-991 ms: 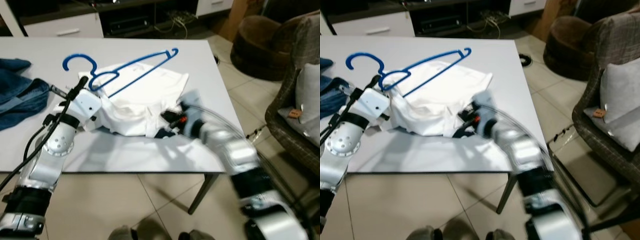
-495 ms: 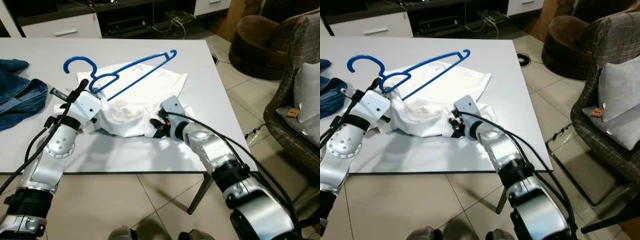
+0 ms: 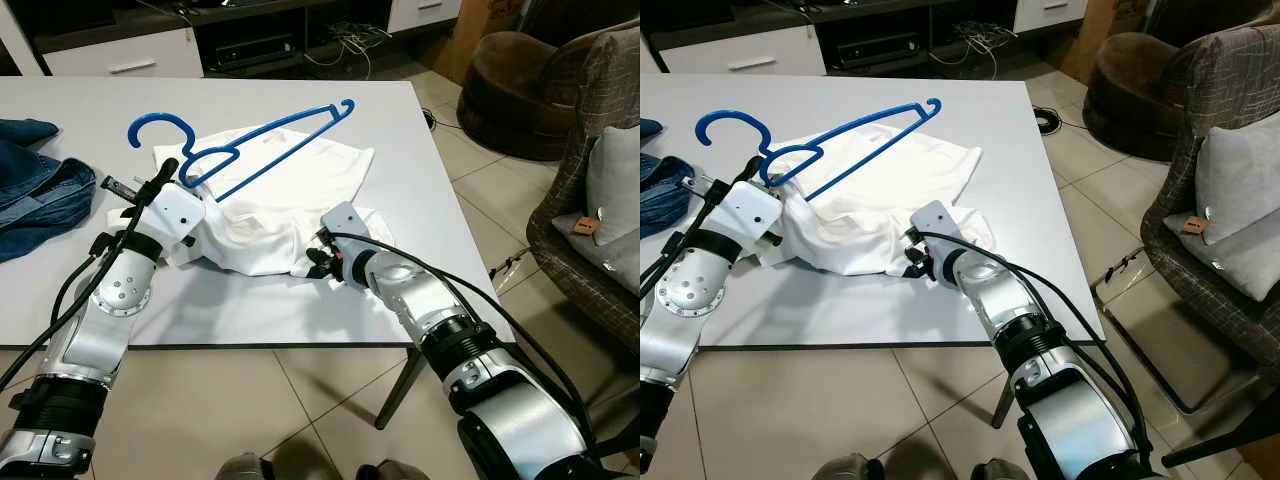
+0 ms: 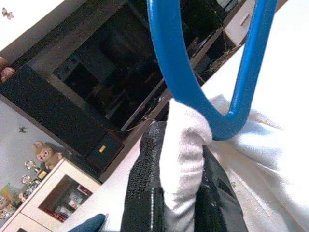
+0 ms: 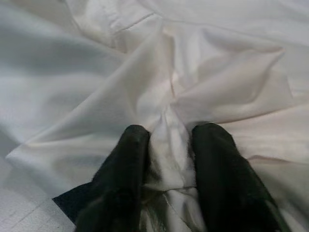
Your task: Hang hanger
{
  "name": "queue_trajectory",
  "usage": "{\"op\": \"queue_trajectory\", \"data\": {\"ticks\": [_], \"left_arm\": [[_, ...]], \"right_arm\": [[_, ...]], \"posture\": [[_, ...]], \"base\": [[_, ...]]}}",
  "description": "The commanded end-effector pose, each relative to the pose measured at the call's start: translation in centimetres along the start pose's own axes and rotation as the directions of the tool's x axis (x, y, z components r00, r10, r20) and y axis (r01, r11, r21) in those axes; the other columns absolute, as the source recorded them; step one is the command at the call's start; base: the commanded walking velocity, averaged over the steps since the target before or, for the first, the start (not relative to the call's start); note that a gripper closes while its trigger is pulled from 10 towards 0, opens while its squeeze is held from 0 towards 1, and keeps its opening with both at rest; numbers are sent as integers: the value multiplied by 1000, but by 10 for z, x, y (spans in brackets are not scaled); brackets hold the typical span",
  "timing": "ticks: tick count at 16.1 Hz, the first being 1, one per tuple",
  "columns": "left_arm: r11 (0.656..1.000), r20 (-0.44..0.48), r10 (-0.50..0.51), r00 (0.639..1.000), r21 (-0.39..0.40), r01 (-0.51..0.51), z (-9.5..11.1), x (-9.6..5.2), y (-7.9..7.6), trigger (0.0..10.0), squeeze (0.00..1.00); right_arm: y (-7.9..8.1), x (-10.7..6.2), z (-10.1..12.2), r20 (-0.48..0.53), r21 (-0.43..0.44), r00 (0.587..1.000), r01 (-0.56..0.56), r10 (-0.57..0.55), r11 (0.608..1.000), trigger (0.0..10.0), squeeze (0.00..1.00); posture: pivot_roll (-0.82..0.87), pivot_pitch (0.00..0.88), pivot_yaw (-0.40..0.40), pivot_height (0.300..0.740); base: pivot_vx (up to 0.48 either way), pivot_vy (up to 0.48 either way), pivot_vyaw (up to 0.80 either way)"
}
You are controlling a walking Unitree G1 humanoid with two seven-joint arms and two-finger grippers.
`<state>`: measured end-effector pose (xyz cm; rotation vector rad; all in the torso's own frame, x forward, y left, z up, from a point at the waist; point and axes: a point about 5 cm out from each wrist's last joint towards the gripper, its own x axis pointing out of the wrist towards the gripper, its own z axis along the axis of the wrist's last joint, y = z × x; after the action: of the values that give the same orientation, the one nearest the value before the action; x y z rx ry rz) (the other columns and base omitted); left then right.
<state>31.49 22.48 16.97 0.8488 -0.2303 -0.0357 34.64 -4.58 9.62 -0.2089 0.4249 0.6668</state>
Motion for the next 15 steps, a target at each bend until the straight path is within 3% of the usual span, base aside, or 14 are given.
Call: {"op": "queue_trajectory", "data": {"ticks": [1,3,4,6,11,15], "left_arm": [[1000,10,1,1000,4,-1,4,3,1,10000,0],[1000,9,4,1000,6,-4,3,3,2,10000,0],[1000,8,6,1000,9,-6,3,3,3,10000,0],[1000,7,9,1000,11,-9,2,3,5,10000,0],[1000,14,14,1000,16,-14,3,6,7,10000,0],[1000,14,14,1000,16,-14,3,5,8,10000,0]], "right_arm": [[-4,-1,-13,-46,78,999,15,-11,997,0,0],[-13,-6,-5,21,229,999,33,-39,973,0,0],[-24,-11,2,72,347,995,41,-70,937,0,0],[-37,-18,8,119,461,989,23,-88,887,0,0],[-63,-40,28,241,564,964,-48,-108,824,0,0],[-66,-50,34,269,505,960,-68,-82,861,0,0]], "posture": [[-21,44,3,740],[-22,41,5,740],[-22,40,7,740],[-27,38,10,740],[-34,34,16,740],[-30,34,11,740]], "base": [[0,0,0],[0,0,0],[0,0,0],[0,0,0],[0,0,0],[0,0,0]]}}
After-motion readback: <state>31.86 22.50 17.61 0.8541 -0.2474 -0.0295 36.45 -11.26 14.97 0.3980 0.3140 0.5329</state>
